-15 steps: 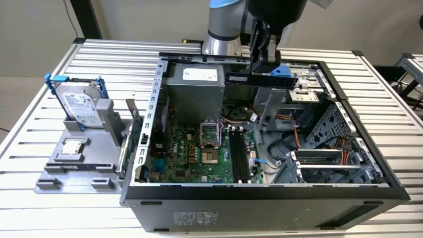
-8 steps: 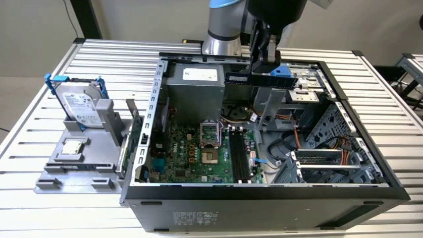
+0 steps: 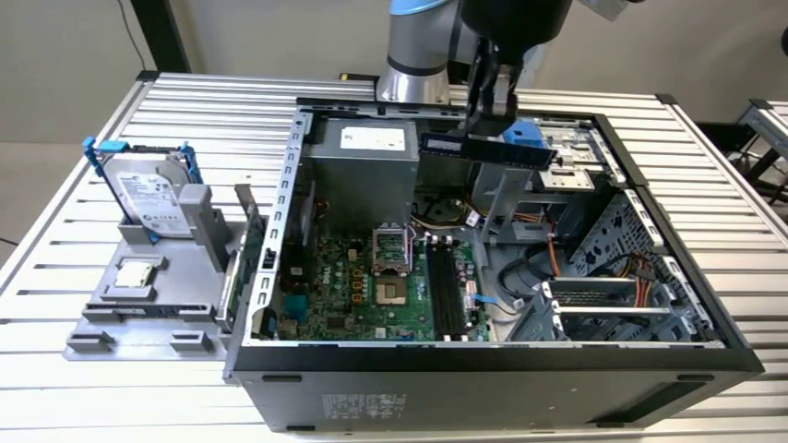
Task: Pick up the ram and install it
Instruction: 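Insert the ram into the slot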
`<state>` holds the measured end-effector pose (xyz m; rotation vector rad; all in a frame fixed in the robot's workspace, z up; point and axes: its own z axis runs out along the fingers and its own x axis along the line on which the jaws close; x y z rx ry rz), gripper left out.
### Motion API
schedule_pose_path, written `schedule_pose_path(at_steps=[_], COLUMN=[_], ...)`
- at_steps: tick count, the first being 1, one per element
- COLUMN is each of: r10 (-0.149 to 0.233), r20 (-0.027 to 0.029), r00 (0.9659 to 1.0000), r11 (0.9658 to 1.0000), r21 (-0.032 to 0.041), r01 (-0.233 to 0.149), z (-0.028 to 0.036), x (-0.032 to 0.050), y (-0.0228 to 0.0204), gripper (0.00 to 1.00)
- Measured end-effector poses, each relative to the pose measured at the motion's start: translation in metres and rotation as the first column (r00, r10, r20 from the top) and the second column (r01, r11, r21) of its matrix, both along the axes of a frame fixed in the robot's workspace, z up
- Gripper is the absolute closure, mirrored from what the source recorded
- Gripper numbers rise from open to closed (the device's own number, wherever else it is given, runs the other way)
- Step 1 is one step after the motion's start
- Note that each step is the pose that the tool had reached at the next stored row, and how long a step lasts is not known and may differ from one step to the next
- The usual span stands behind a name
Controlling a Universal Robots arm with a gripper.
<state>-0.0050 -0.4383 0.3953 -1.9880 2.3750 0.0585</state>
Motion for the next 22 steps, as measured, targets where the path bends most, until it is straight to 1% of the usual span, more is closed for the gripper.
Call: schedule_pose_path(at_steps=[3, 5, 8, 10, 13, 16, 20, 22], r10=[-0.049, -0.08, -0.125, -0.154, -0.196, -0.236, -0.288, -0.315], r20=[0.0, -0.0001, 0.0, 0.0, 0.0, 0.0, 0.0, 0.0], r00=[0.9988, 0.9968, 0.9922, 0.9881, 0.9807, 0.9717, 0.9576, 0.9492], r11=[0.9988, 0.9968, 0.9922, 0.9881, 0.9807, 0.9717, 0.9576, 0.9492], r21=[-0.0001, -0.0002, -0.0001, -0.0001, 0.0, -0.0001, -0.0001, -0.0001], r01=[0.049, 0.08, 0.125, 0.154, 0.196, 0.236, 0.288, 0.315], z=[0.0001, 0.0001, 0.0, 0.0001, 0.0, 0.0, 0.0001, 0.0001], x=[0.0, 0.0, 0.0, 0.0, 0.0, 0.0, 0.0, 0.0], y=[0.0, 0.0, 0.0, 0.0, 0.0, 0.0, -0.0001, 0.0], gripper=[1.0, 1.0, 1.0, 1.0, 1.0, 1.0, 1.0, 1.0])
